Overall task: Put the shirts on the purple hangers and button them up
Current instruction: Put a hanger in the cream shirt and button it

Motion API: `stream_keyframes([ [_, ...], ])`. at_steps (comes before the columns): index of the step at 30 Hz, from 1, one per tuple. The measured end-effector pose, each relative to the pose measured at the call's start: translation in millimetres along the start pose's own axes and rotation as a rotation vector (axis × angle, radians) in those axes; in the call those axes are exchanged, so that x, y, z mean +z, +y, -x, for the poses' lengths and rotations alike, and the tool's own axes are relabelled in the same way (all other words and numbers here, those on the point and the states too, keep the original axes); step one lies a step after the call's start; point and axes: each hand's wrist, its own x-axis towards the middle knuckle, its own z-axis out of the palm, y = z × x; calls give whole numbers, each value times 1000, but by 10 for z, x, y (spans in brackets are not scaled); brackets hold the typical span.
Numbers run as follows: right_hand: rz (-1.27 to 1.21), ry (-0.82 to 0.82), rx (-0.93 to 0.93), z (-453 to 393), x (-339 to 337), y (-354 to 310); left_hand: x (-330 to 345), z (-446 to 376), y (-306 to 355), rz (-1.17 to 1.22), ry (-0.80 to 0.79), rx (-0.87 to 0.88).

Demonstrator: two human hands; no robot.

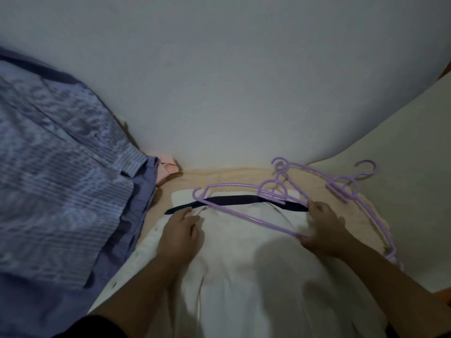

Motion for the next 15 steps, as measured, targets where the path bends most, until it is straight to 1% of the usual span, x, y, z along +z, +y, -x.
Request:
stream_keyframes([
  [2, 68, -32, -15, 33, -9, -52, -55, -6, -95, 36, 10, -40],
  [4, 124, -76, -21, 51, -26, -96, -83, -34, -175, 132, 27, -135],
  [7, 148, -104, -20, 43, -28, -110, -56, -89, -290, 21, 53, -227],
  [10, 153, -126, -19, 20, -33, -93, 14, -164, -362, -18, 6, -282],
  [12, 168, -157, -24, 9, -44, -81, 73, -217, -426, -4, -13, -317],
  [15, 182, -188, -16, 3, -82, -67, 46, -254, -384, 24, 16, -330],
])
